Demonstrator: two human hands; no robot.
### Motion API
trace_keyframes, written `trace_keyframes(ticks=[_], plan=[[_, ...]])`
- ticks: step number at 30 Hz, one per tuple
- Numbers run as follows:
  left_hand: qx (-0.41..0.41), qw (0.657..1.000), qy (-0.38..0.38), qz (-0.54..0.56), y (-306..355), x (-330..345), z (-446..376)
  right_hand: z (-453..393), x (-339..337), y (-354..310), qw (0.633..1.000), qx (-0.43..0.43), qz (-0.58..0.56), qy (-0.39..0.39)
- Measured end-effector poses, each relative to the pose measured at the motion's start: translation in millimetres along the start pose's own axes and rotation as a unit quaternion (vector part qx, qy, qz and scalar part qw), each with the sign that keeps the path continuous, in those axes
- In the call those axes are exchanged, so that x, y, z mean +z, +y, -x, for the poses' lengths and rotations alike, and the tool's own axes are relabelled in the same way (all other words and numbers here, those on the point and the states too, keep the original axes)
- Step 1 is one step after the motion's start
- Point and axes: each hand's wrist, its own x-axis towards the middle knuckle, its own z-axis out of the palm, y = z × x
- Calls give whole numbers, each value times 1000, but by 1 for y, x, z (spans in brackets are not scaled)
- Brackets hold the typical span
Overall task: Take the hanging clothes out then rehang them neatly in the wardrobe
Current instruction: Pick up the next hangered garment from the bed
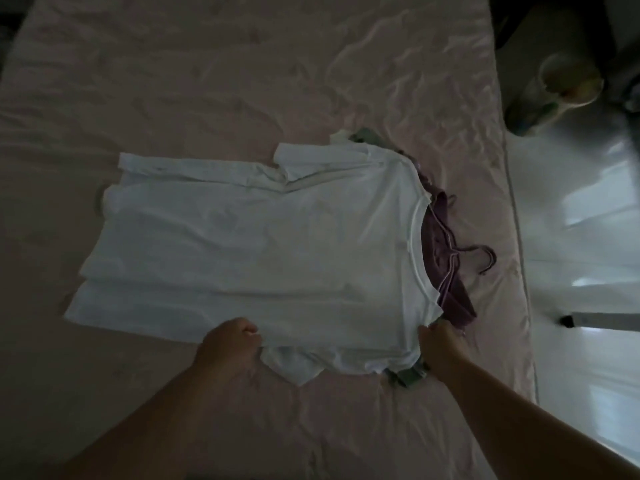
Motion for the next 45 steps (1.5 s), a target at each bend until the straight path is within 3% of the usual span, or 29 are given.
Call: trace_keyframes(ticks=[7,11,20,26,30,33,36,39,42,45], plan=[[27,997,-68,-6,32,58,-58,-44,29,9,995,44,-66,54],[48,992,-112,-12,28,79,-63,-47,35,11,993,21,-100,61],[33,995,-95,4,24,55,-43,1,20,-21,975,-48,-210,48],[49,997,-59,17,17,37,-32,1,22,-33,956,48,-288,-20],[55,997,-55,21,7,42,-46,-9,35,-36,953,64,-293,40],[49,996,-67,21,2,48,-53,-7,38,-33,932,70,-349,73],[40,996,-72,36,4,45,-48,11,35,-39,884,73,-461,21],[61,994,-68,57,16,30,-32,41,22,-50,845,14,-532,-58],[105,986,-45,118,37,-1,-6,80,15,-71,844,-67,-523,-96],[158,957,2,242,62,-51,32,129,9,-99,858,-128,-489,-93]])
